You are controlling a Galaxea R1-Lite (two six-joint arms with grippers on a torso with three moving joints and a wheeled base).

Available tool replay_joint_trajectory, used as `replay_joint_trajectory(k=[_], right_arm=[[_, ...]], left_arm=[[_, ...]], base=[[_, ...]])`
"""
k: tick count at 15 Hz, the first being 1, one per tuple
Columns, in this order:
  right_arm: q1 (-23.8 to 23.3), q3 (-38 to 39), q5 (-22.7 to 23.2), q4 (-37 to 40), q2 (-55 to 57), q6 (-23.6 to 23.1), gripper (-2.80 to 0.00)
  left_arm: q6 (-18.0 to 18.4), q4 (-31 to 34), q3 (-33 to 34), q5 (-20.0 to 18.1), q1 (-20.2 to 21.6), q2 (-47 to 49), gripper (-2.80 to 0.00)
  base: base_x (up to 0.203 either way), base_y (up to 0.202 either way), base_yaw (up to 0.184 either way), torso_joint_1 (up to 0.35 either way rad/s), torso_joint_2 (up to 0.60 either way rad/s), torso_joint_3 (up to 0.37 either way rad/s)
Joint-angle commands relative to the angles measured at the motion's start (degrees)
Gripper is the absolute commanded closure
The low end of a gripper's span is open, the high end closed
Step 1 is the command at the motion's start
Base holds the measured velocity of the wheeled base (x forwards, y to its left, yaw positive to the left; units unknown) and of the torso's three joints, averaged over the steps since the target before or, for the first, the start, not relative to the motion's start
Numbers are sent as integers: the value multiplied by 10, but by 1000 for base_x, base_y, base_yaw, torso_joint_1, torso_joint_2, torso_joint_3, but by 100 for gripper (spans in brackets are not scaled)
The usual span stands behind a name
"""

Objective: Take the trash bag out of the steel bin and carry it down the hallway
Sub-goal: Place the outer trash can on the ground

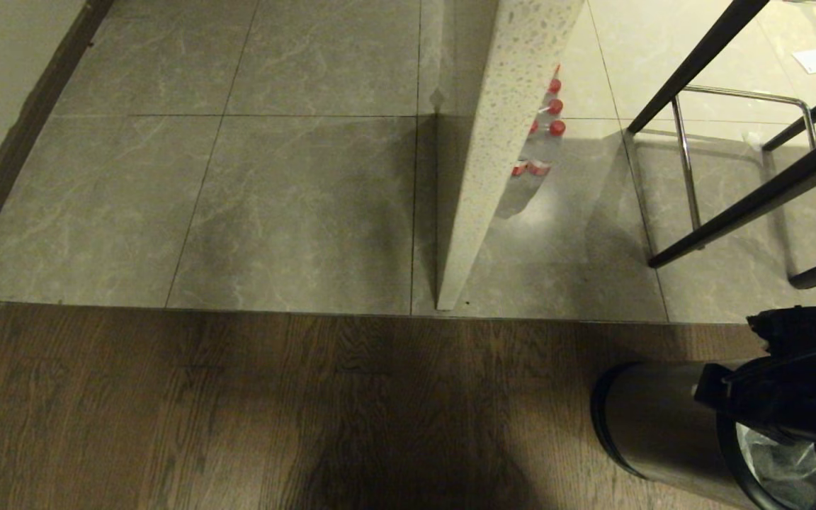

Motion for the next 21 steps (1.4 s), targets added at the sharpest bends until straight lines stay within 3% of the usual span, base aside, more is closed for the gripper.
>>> replay_joint_trajectory(k=[1,4,8,11,15,17,19,21], right_arm=[[0,-1,0,-3,-33,1,0],[0,1,1,12,-76,-1,0],[0,-13,6,91,-186,-28,0],[1,-21,9,120,-199,-46,0],[14,-62,20,278,-398,-109,0],[30,-117,24,401,-522,-143,0],[44,-192,25,511,-586,-172,0],[50,-233,28,568,-615,-186,0]], left_arm=[[0,0,1,0,-1,-1,0],[0,0,1,0,-1,-1,0],[0,0,1,0,-1,-1,0],[0,0,1,0,-1,-1,0],[0,0,1,0,-1,-1,0],[0,0,1,0,-1,-1,0],[0,0,1,0,-1,-1,0],[0,0,1,0,-1,-1,0]], base=[[0,0,0,0,0,0],[0,0,0,0,0,0],[0,0,0,0,0,0],[0,0,0,0,0,0],[0,0,0,0,0,0],[0,0,0,0,0,0],[0,0,0,0,0,0],[0,0,0,0,0,0]])
